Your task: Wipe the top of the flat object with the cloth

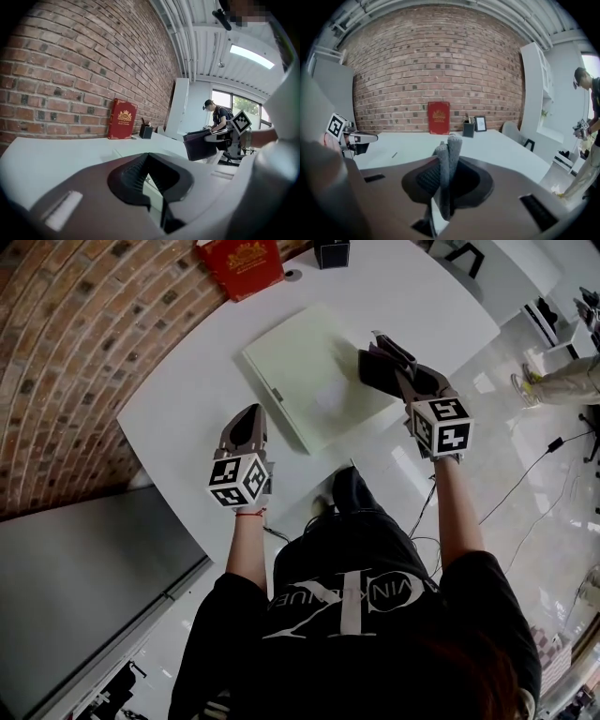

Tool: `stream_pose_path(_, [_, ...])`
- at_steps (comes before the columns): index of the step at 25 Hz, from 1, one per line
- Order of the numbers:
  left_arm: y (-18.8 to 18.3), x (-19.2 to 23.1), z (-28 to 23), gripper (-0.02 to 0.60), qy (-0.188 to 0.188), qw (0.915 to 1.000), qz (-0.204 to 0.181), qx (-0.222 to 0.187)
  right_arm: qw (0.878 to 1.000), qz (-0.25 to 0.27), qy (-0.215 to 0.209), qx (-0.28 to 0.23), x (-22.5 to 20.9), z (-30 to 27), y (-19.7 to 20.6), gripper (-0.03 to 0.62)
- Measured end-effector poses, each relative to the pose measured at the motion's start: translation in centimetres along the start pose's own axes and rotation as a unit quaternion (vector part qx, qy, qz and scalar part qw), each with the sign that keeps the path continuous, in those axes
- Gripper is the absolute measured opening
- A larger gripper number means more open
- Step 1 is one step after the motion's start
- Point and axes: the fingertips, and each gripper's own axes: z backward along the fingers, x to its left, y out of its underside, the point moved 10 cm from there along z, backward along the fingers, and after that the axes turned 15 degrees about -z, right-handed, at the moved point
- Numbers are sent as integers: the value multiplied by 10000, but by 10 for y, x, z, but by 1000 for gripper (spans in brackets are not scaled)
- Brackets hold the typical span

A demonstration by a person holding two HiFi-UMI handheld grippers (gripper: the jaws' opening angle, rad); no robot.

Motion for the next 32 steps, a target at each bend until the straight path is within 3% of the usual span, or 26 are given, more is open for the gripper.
stream_pose_path(14, [-44,17,19,11,-284,9969,-85,-722,9958,215,-121,-878,27,20,-37,58])
stream_pose_path(32, [-93,28,48,11,-648,9862,-246,-1502,9851,339,-225,-1673,40,45,-65,57])
